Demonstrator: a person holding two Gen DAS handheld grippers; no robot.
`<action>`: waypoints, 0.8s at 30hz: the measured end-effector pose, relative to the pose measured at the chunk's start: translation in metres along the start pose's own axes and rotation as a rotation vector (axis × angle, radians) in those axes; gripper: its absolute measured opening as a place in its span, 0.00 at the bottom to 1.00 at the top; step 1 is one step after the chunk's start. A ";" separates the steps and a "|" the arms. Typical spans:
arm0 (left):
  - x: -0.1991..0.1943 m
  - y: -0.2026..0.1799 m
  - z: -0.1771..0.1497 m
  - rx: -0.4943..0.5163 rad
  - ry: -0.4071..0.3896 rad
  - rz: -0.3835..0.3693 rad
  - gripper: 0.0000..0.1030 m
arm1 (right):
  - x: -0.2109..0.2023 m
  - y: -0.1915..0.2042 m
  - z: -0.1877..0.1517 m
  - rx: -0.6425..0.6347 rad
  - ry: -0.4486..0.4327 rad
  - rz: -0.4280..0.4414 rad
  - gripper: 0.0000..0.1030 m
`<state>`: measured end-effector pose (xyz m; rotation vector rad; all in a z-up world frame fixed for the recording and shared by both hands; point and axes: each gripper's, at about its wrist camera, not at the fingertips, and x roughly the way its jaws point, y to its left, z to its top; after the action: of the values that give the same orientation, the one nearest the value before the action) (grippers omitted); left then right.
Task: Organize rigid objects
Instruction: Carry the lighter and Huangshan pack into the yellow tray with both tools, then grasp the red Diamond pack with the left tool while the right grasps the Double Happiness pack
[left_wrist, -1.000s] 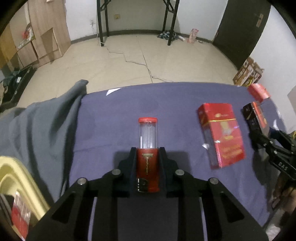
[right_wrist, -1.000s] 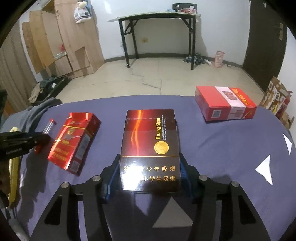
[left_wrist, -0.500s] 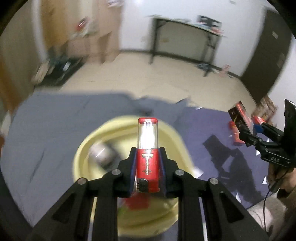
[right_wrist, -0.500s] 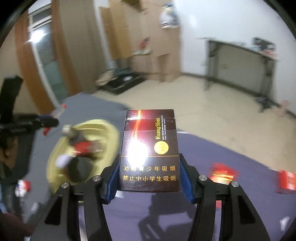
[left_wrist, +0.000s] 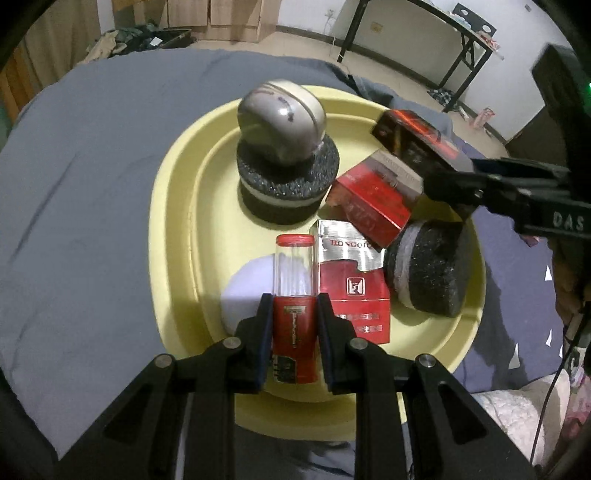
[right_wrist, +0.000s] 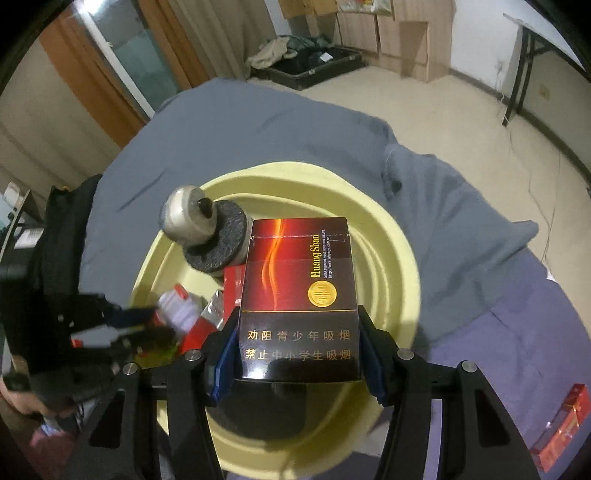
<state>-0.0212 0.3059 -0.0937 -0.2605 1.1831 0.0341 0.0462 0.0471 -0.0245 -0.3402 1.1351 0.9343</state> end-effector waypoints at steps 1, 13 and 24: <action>0.001 -0.001 0.000 0.006 -0.006 0.000 0.24 | 0.003 0.003 0.002 0.003 0.008 -0.002 0.54; -0.021 0.022 -0.004 0.004 -0.077 -0.022 0.64 | 0.028 0.021 0.023 0.073 -0.008 0.015 0.87; -0.076 -0.042 0.039 0.037 -0.201 -0.107 1.00 | -0.089 -0.040 -0.036 0.202 -0.342 -0.070 1.00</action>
<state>-0.0074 0.2823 -0.0026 -0.2807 0.9678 -0.0548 0.0453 -0.0417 0.0302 -0.0510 0.8866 0.7731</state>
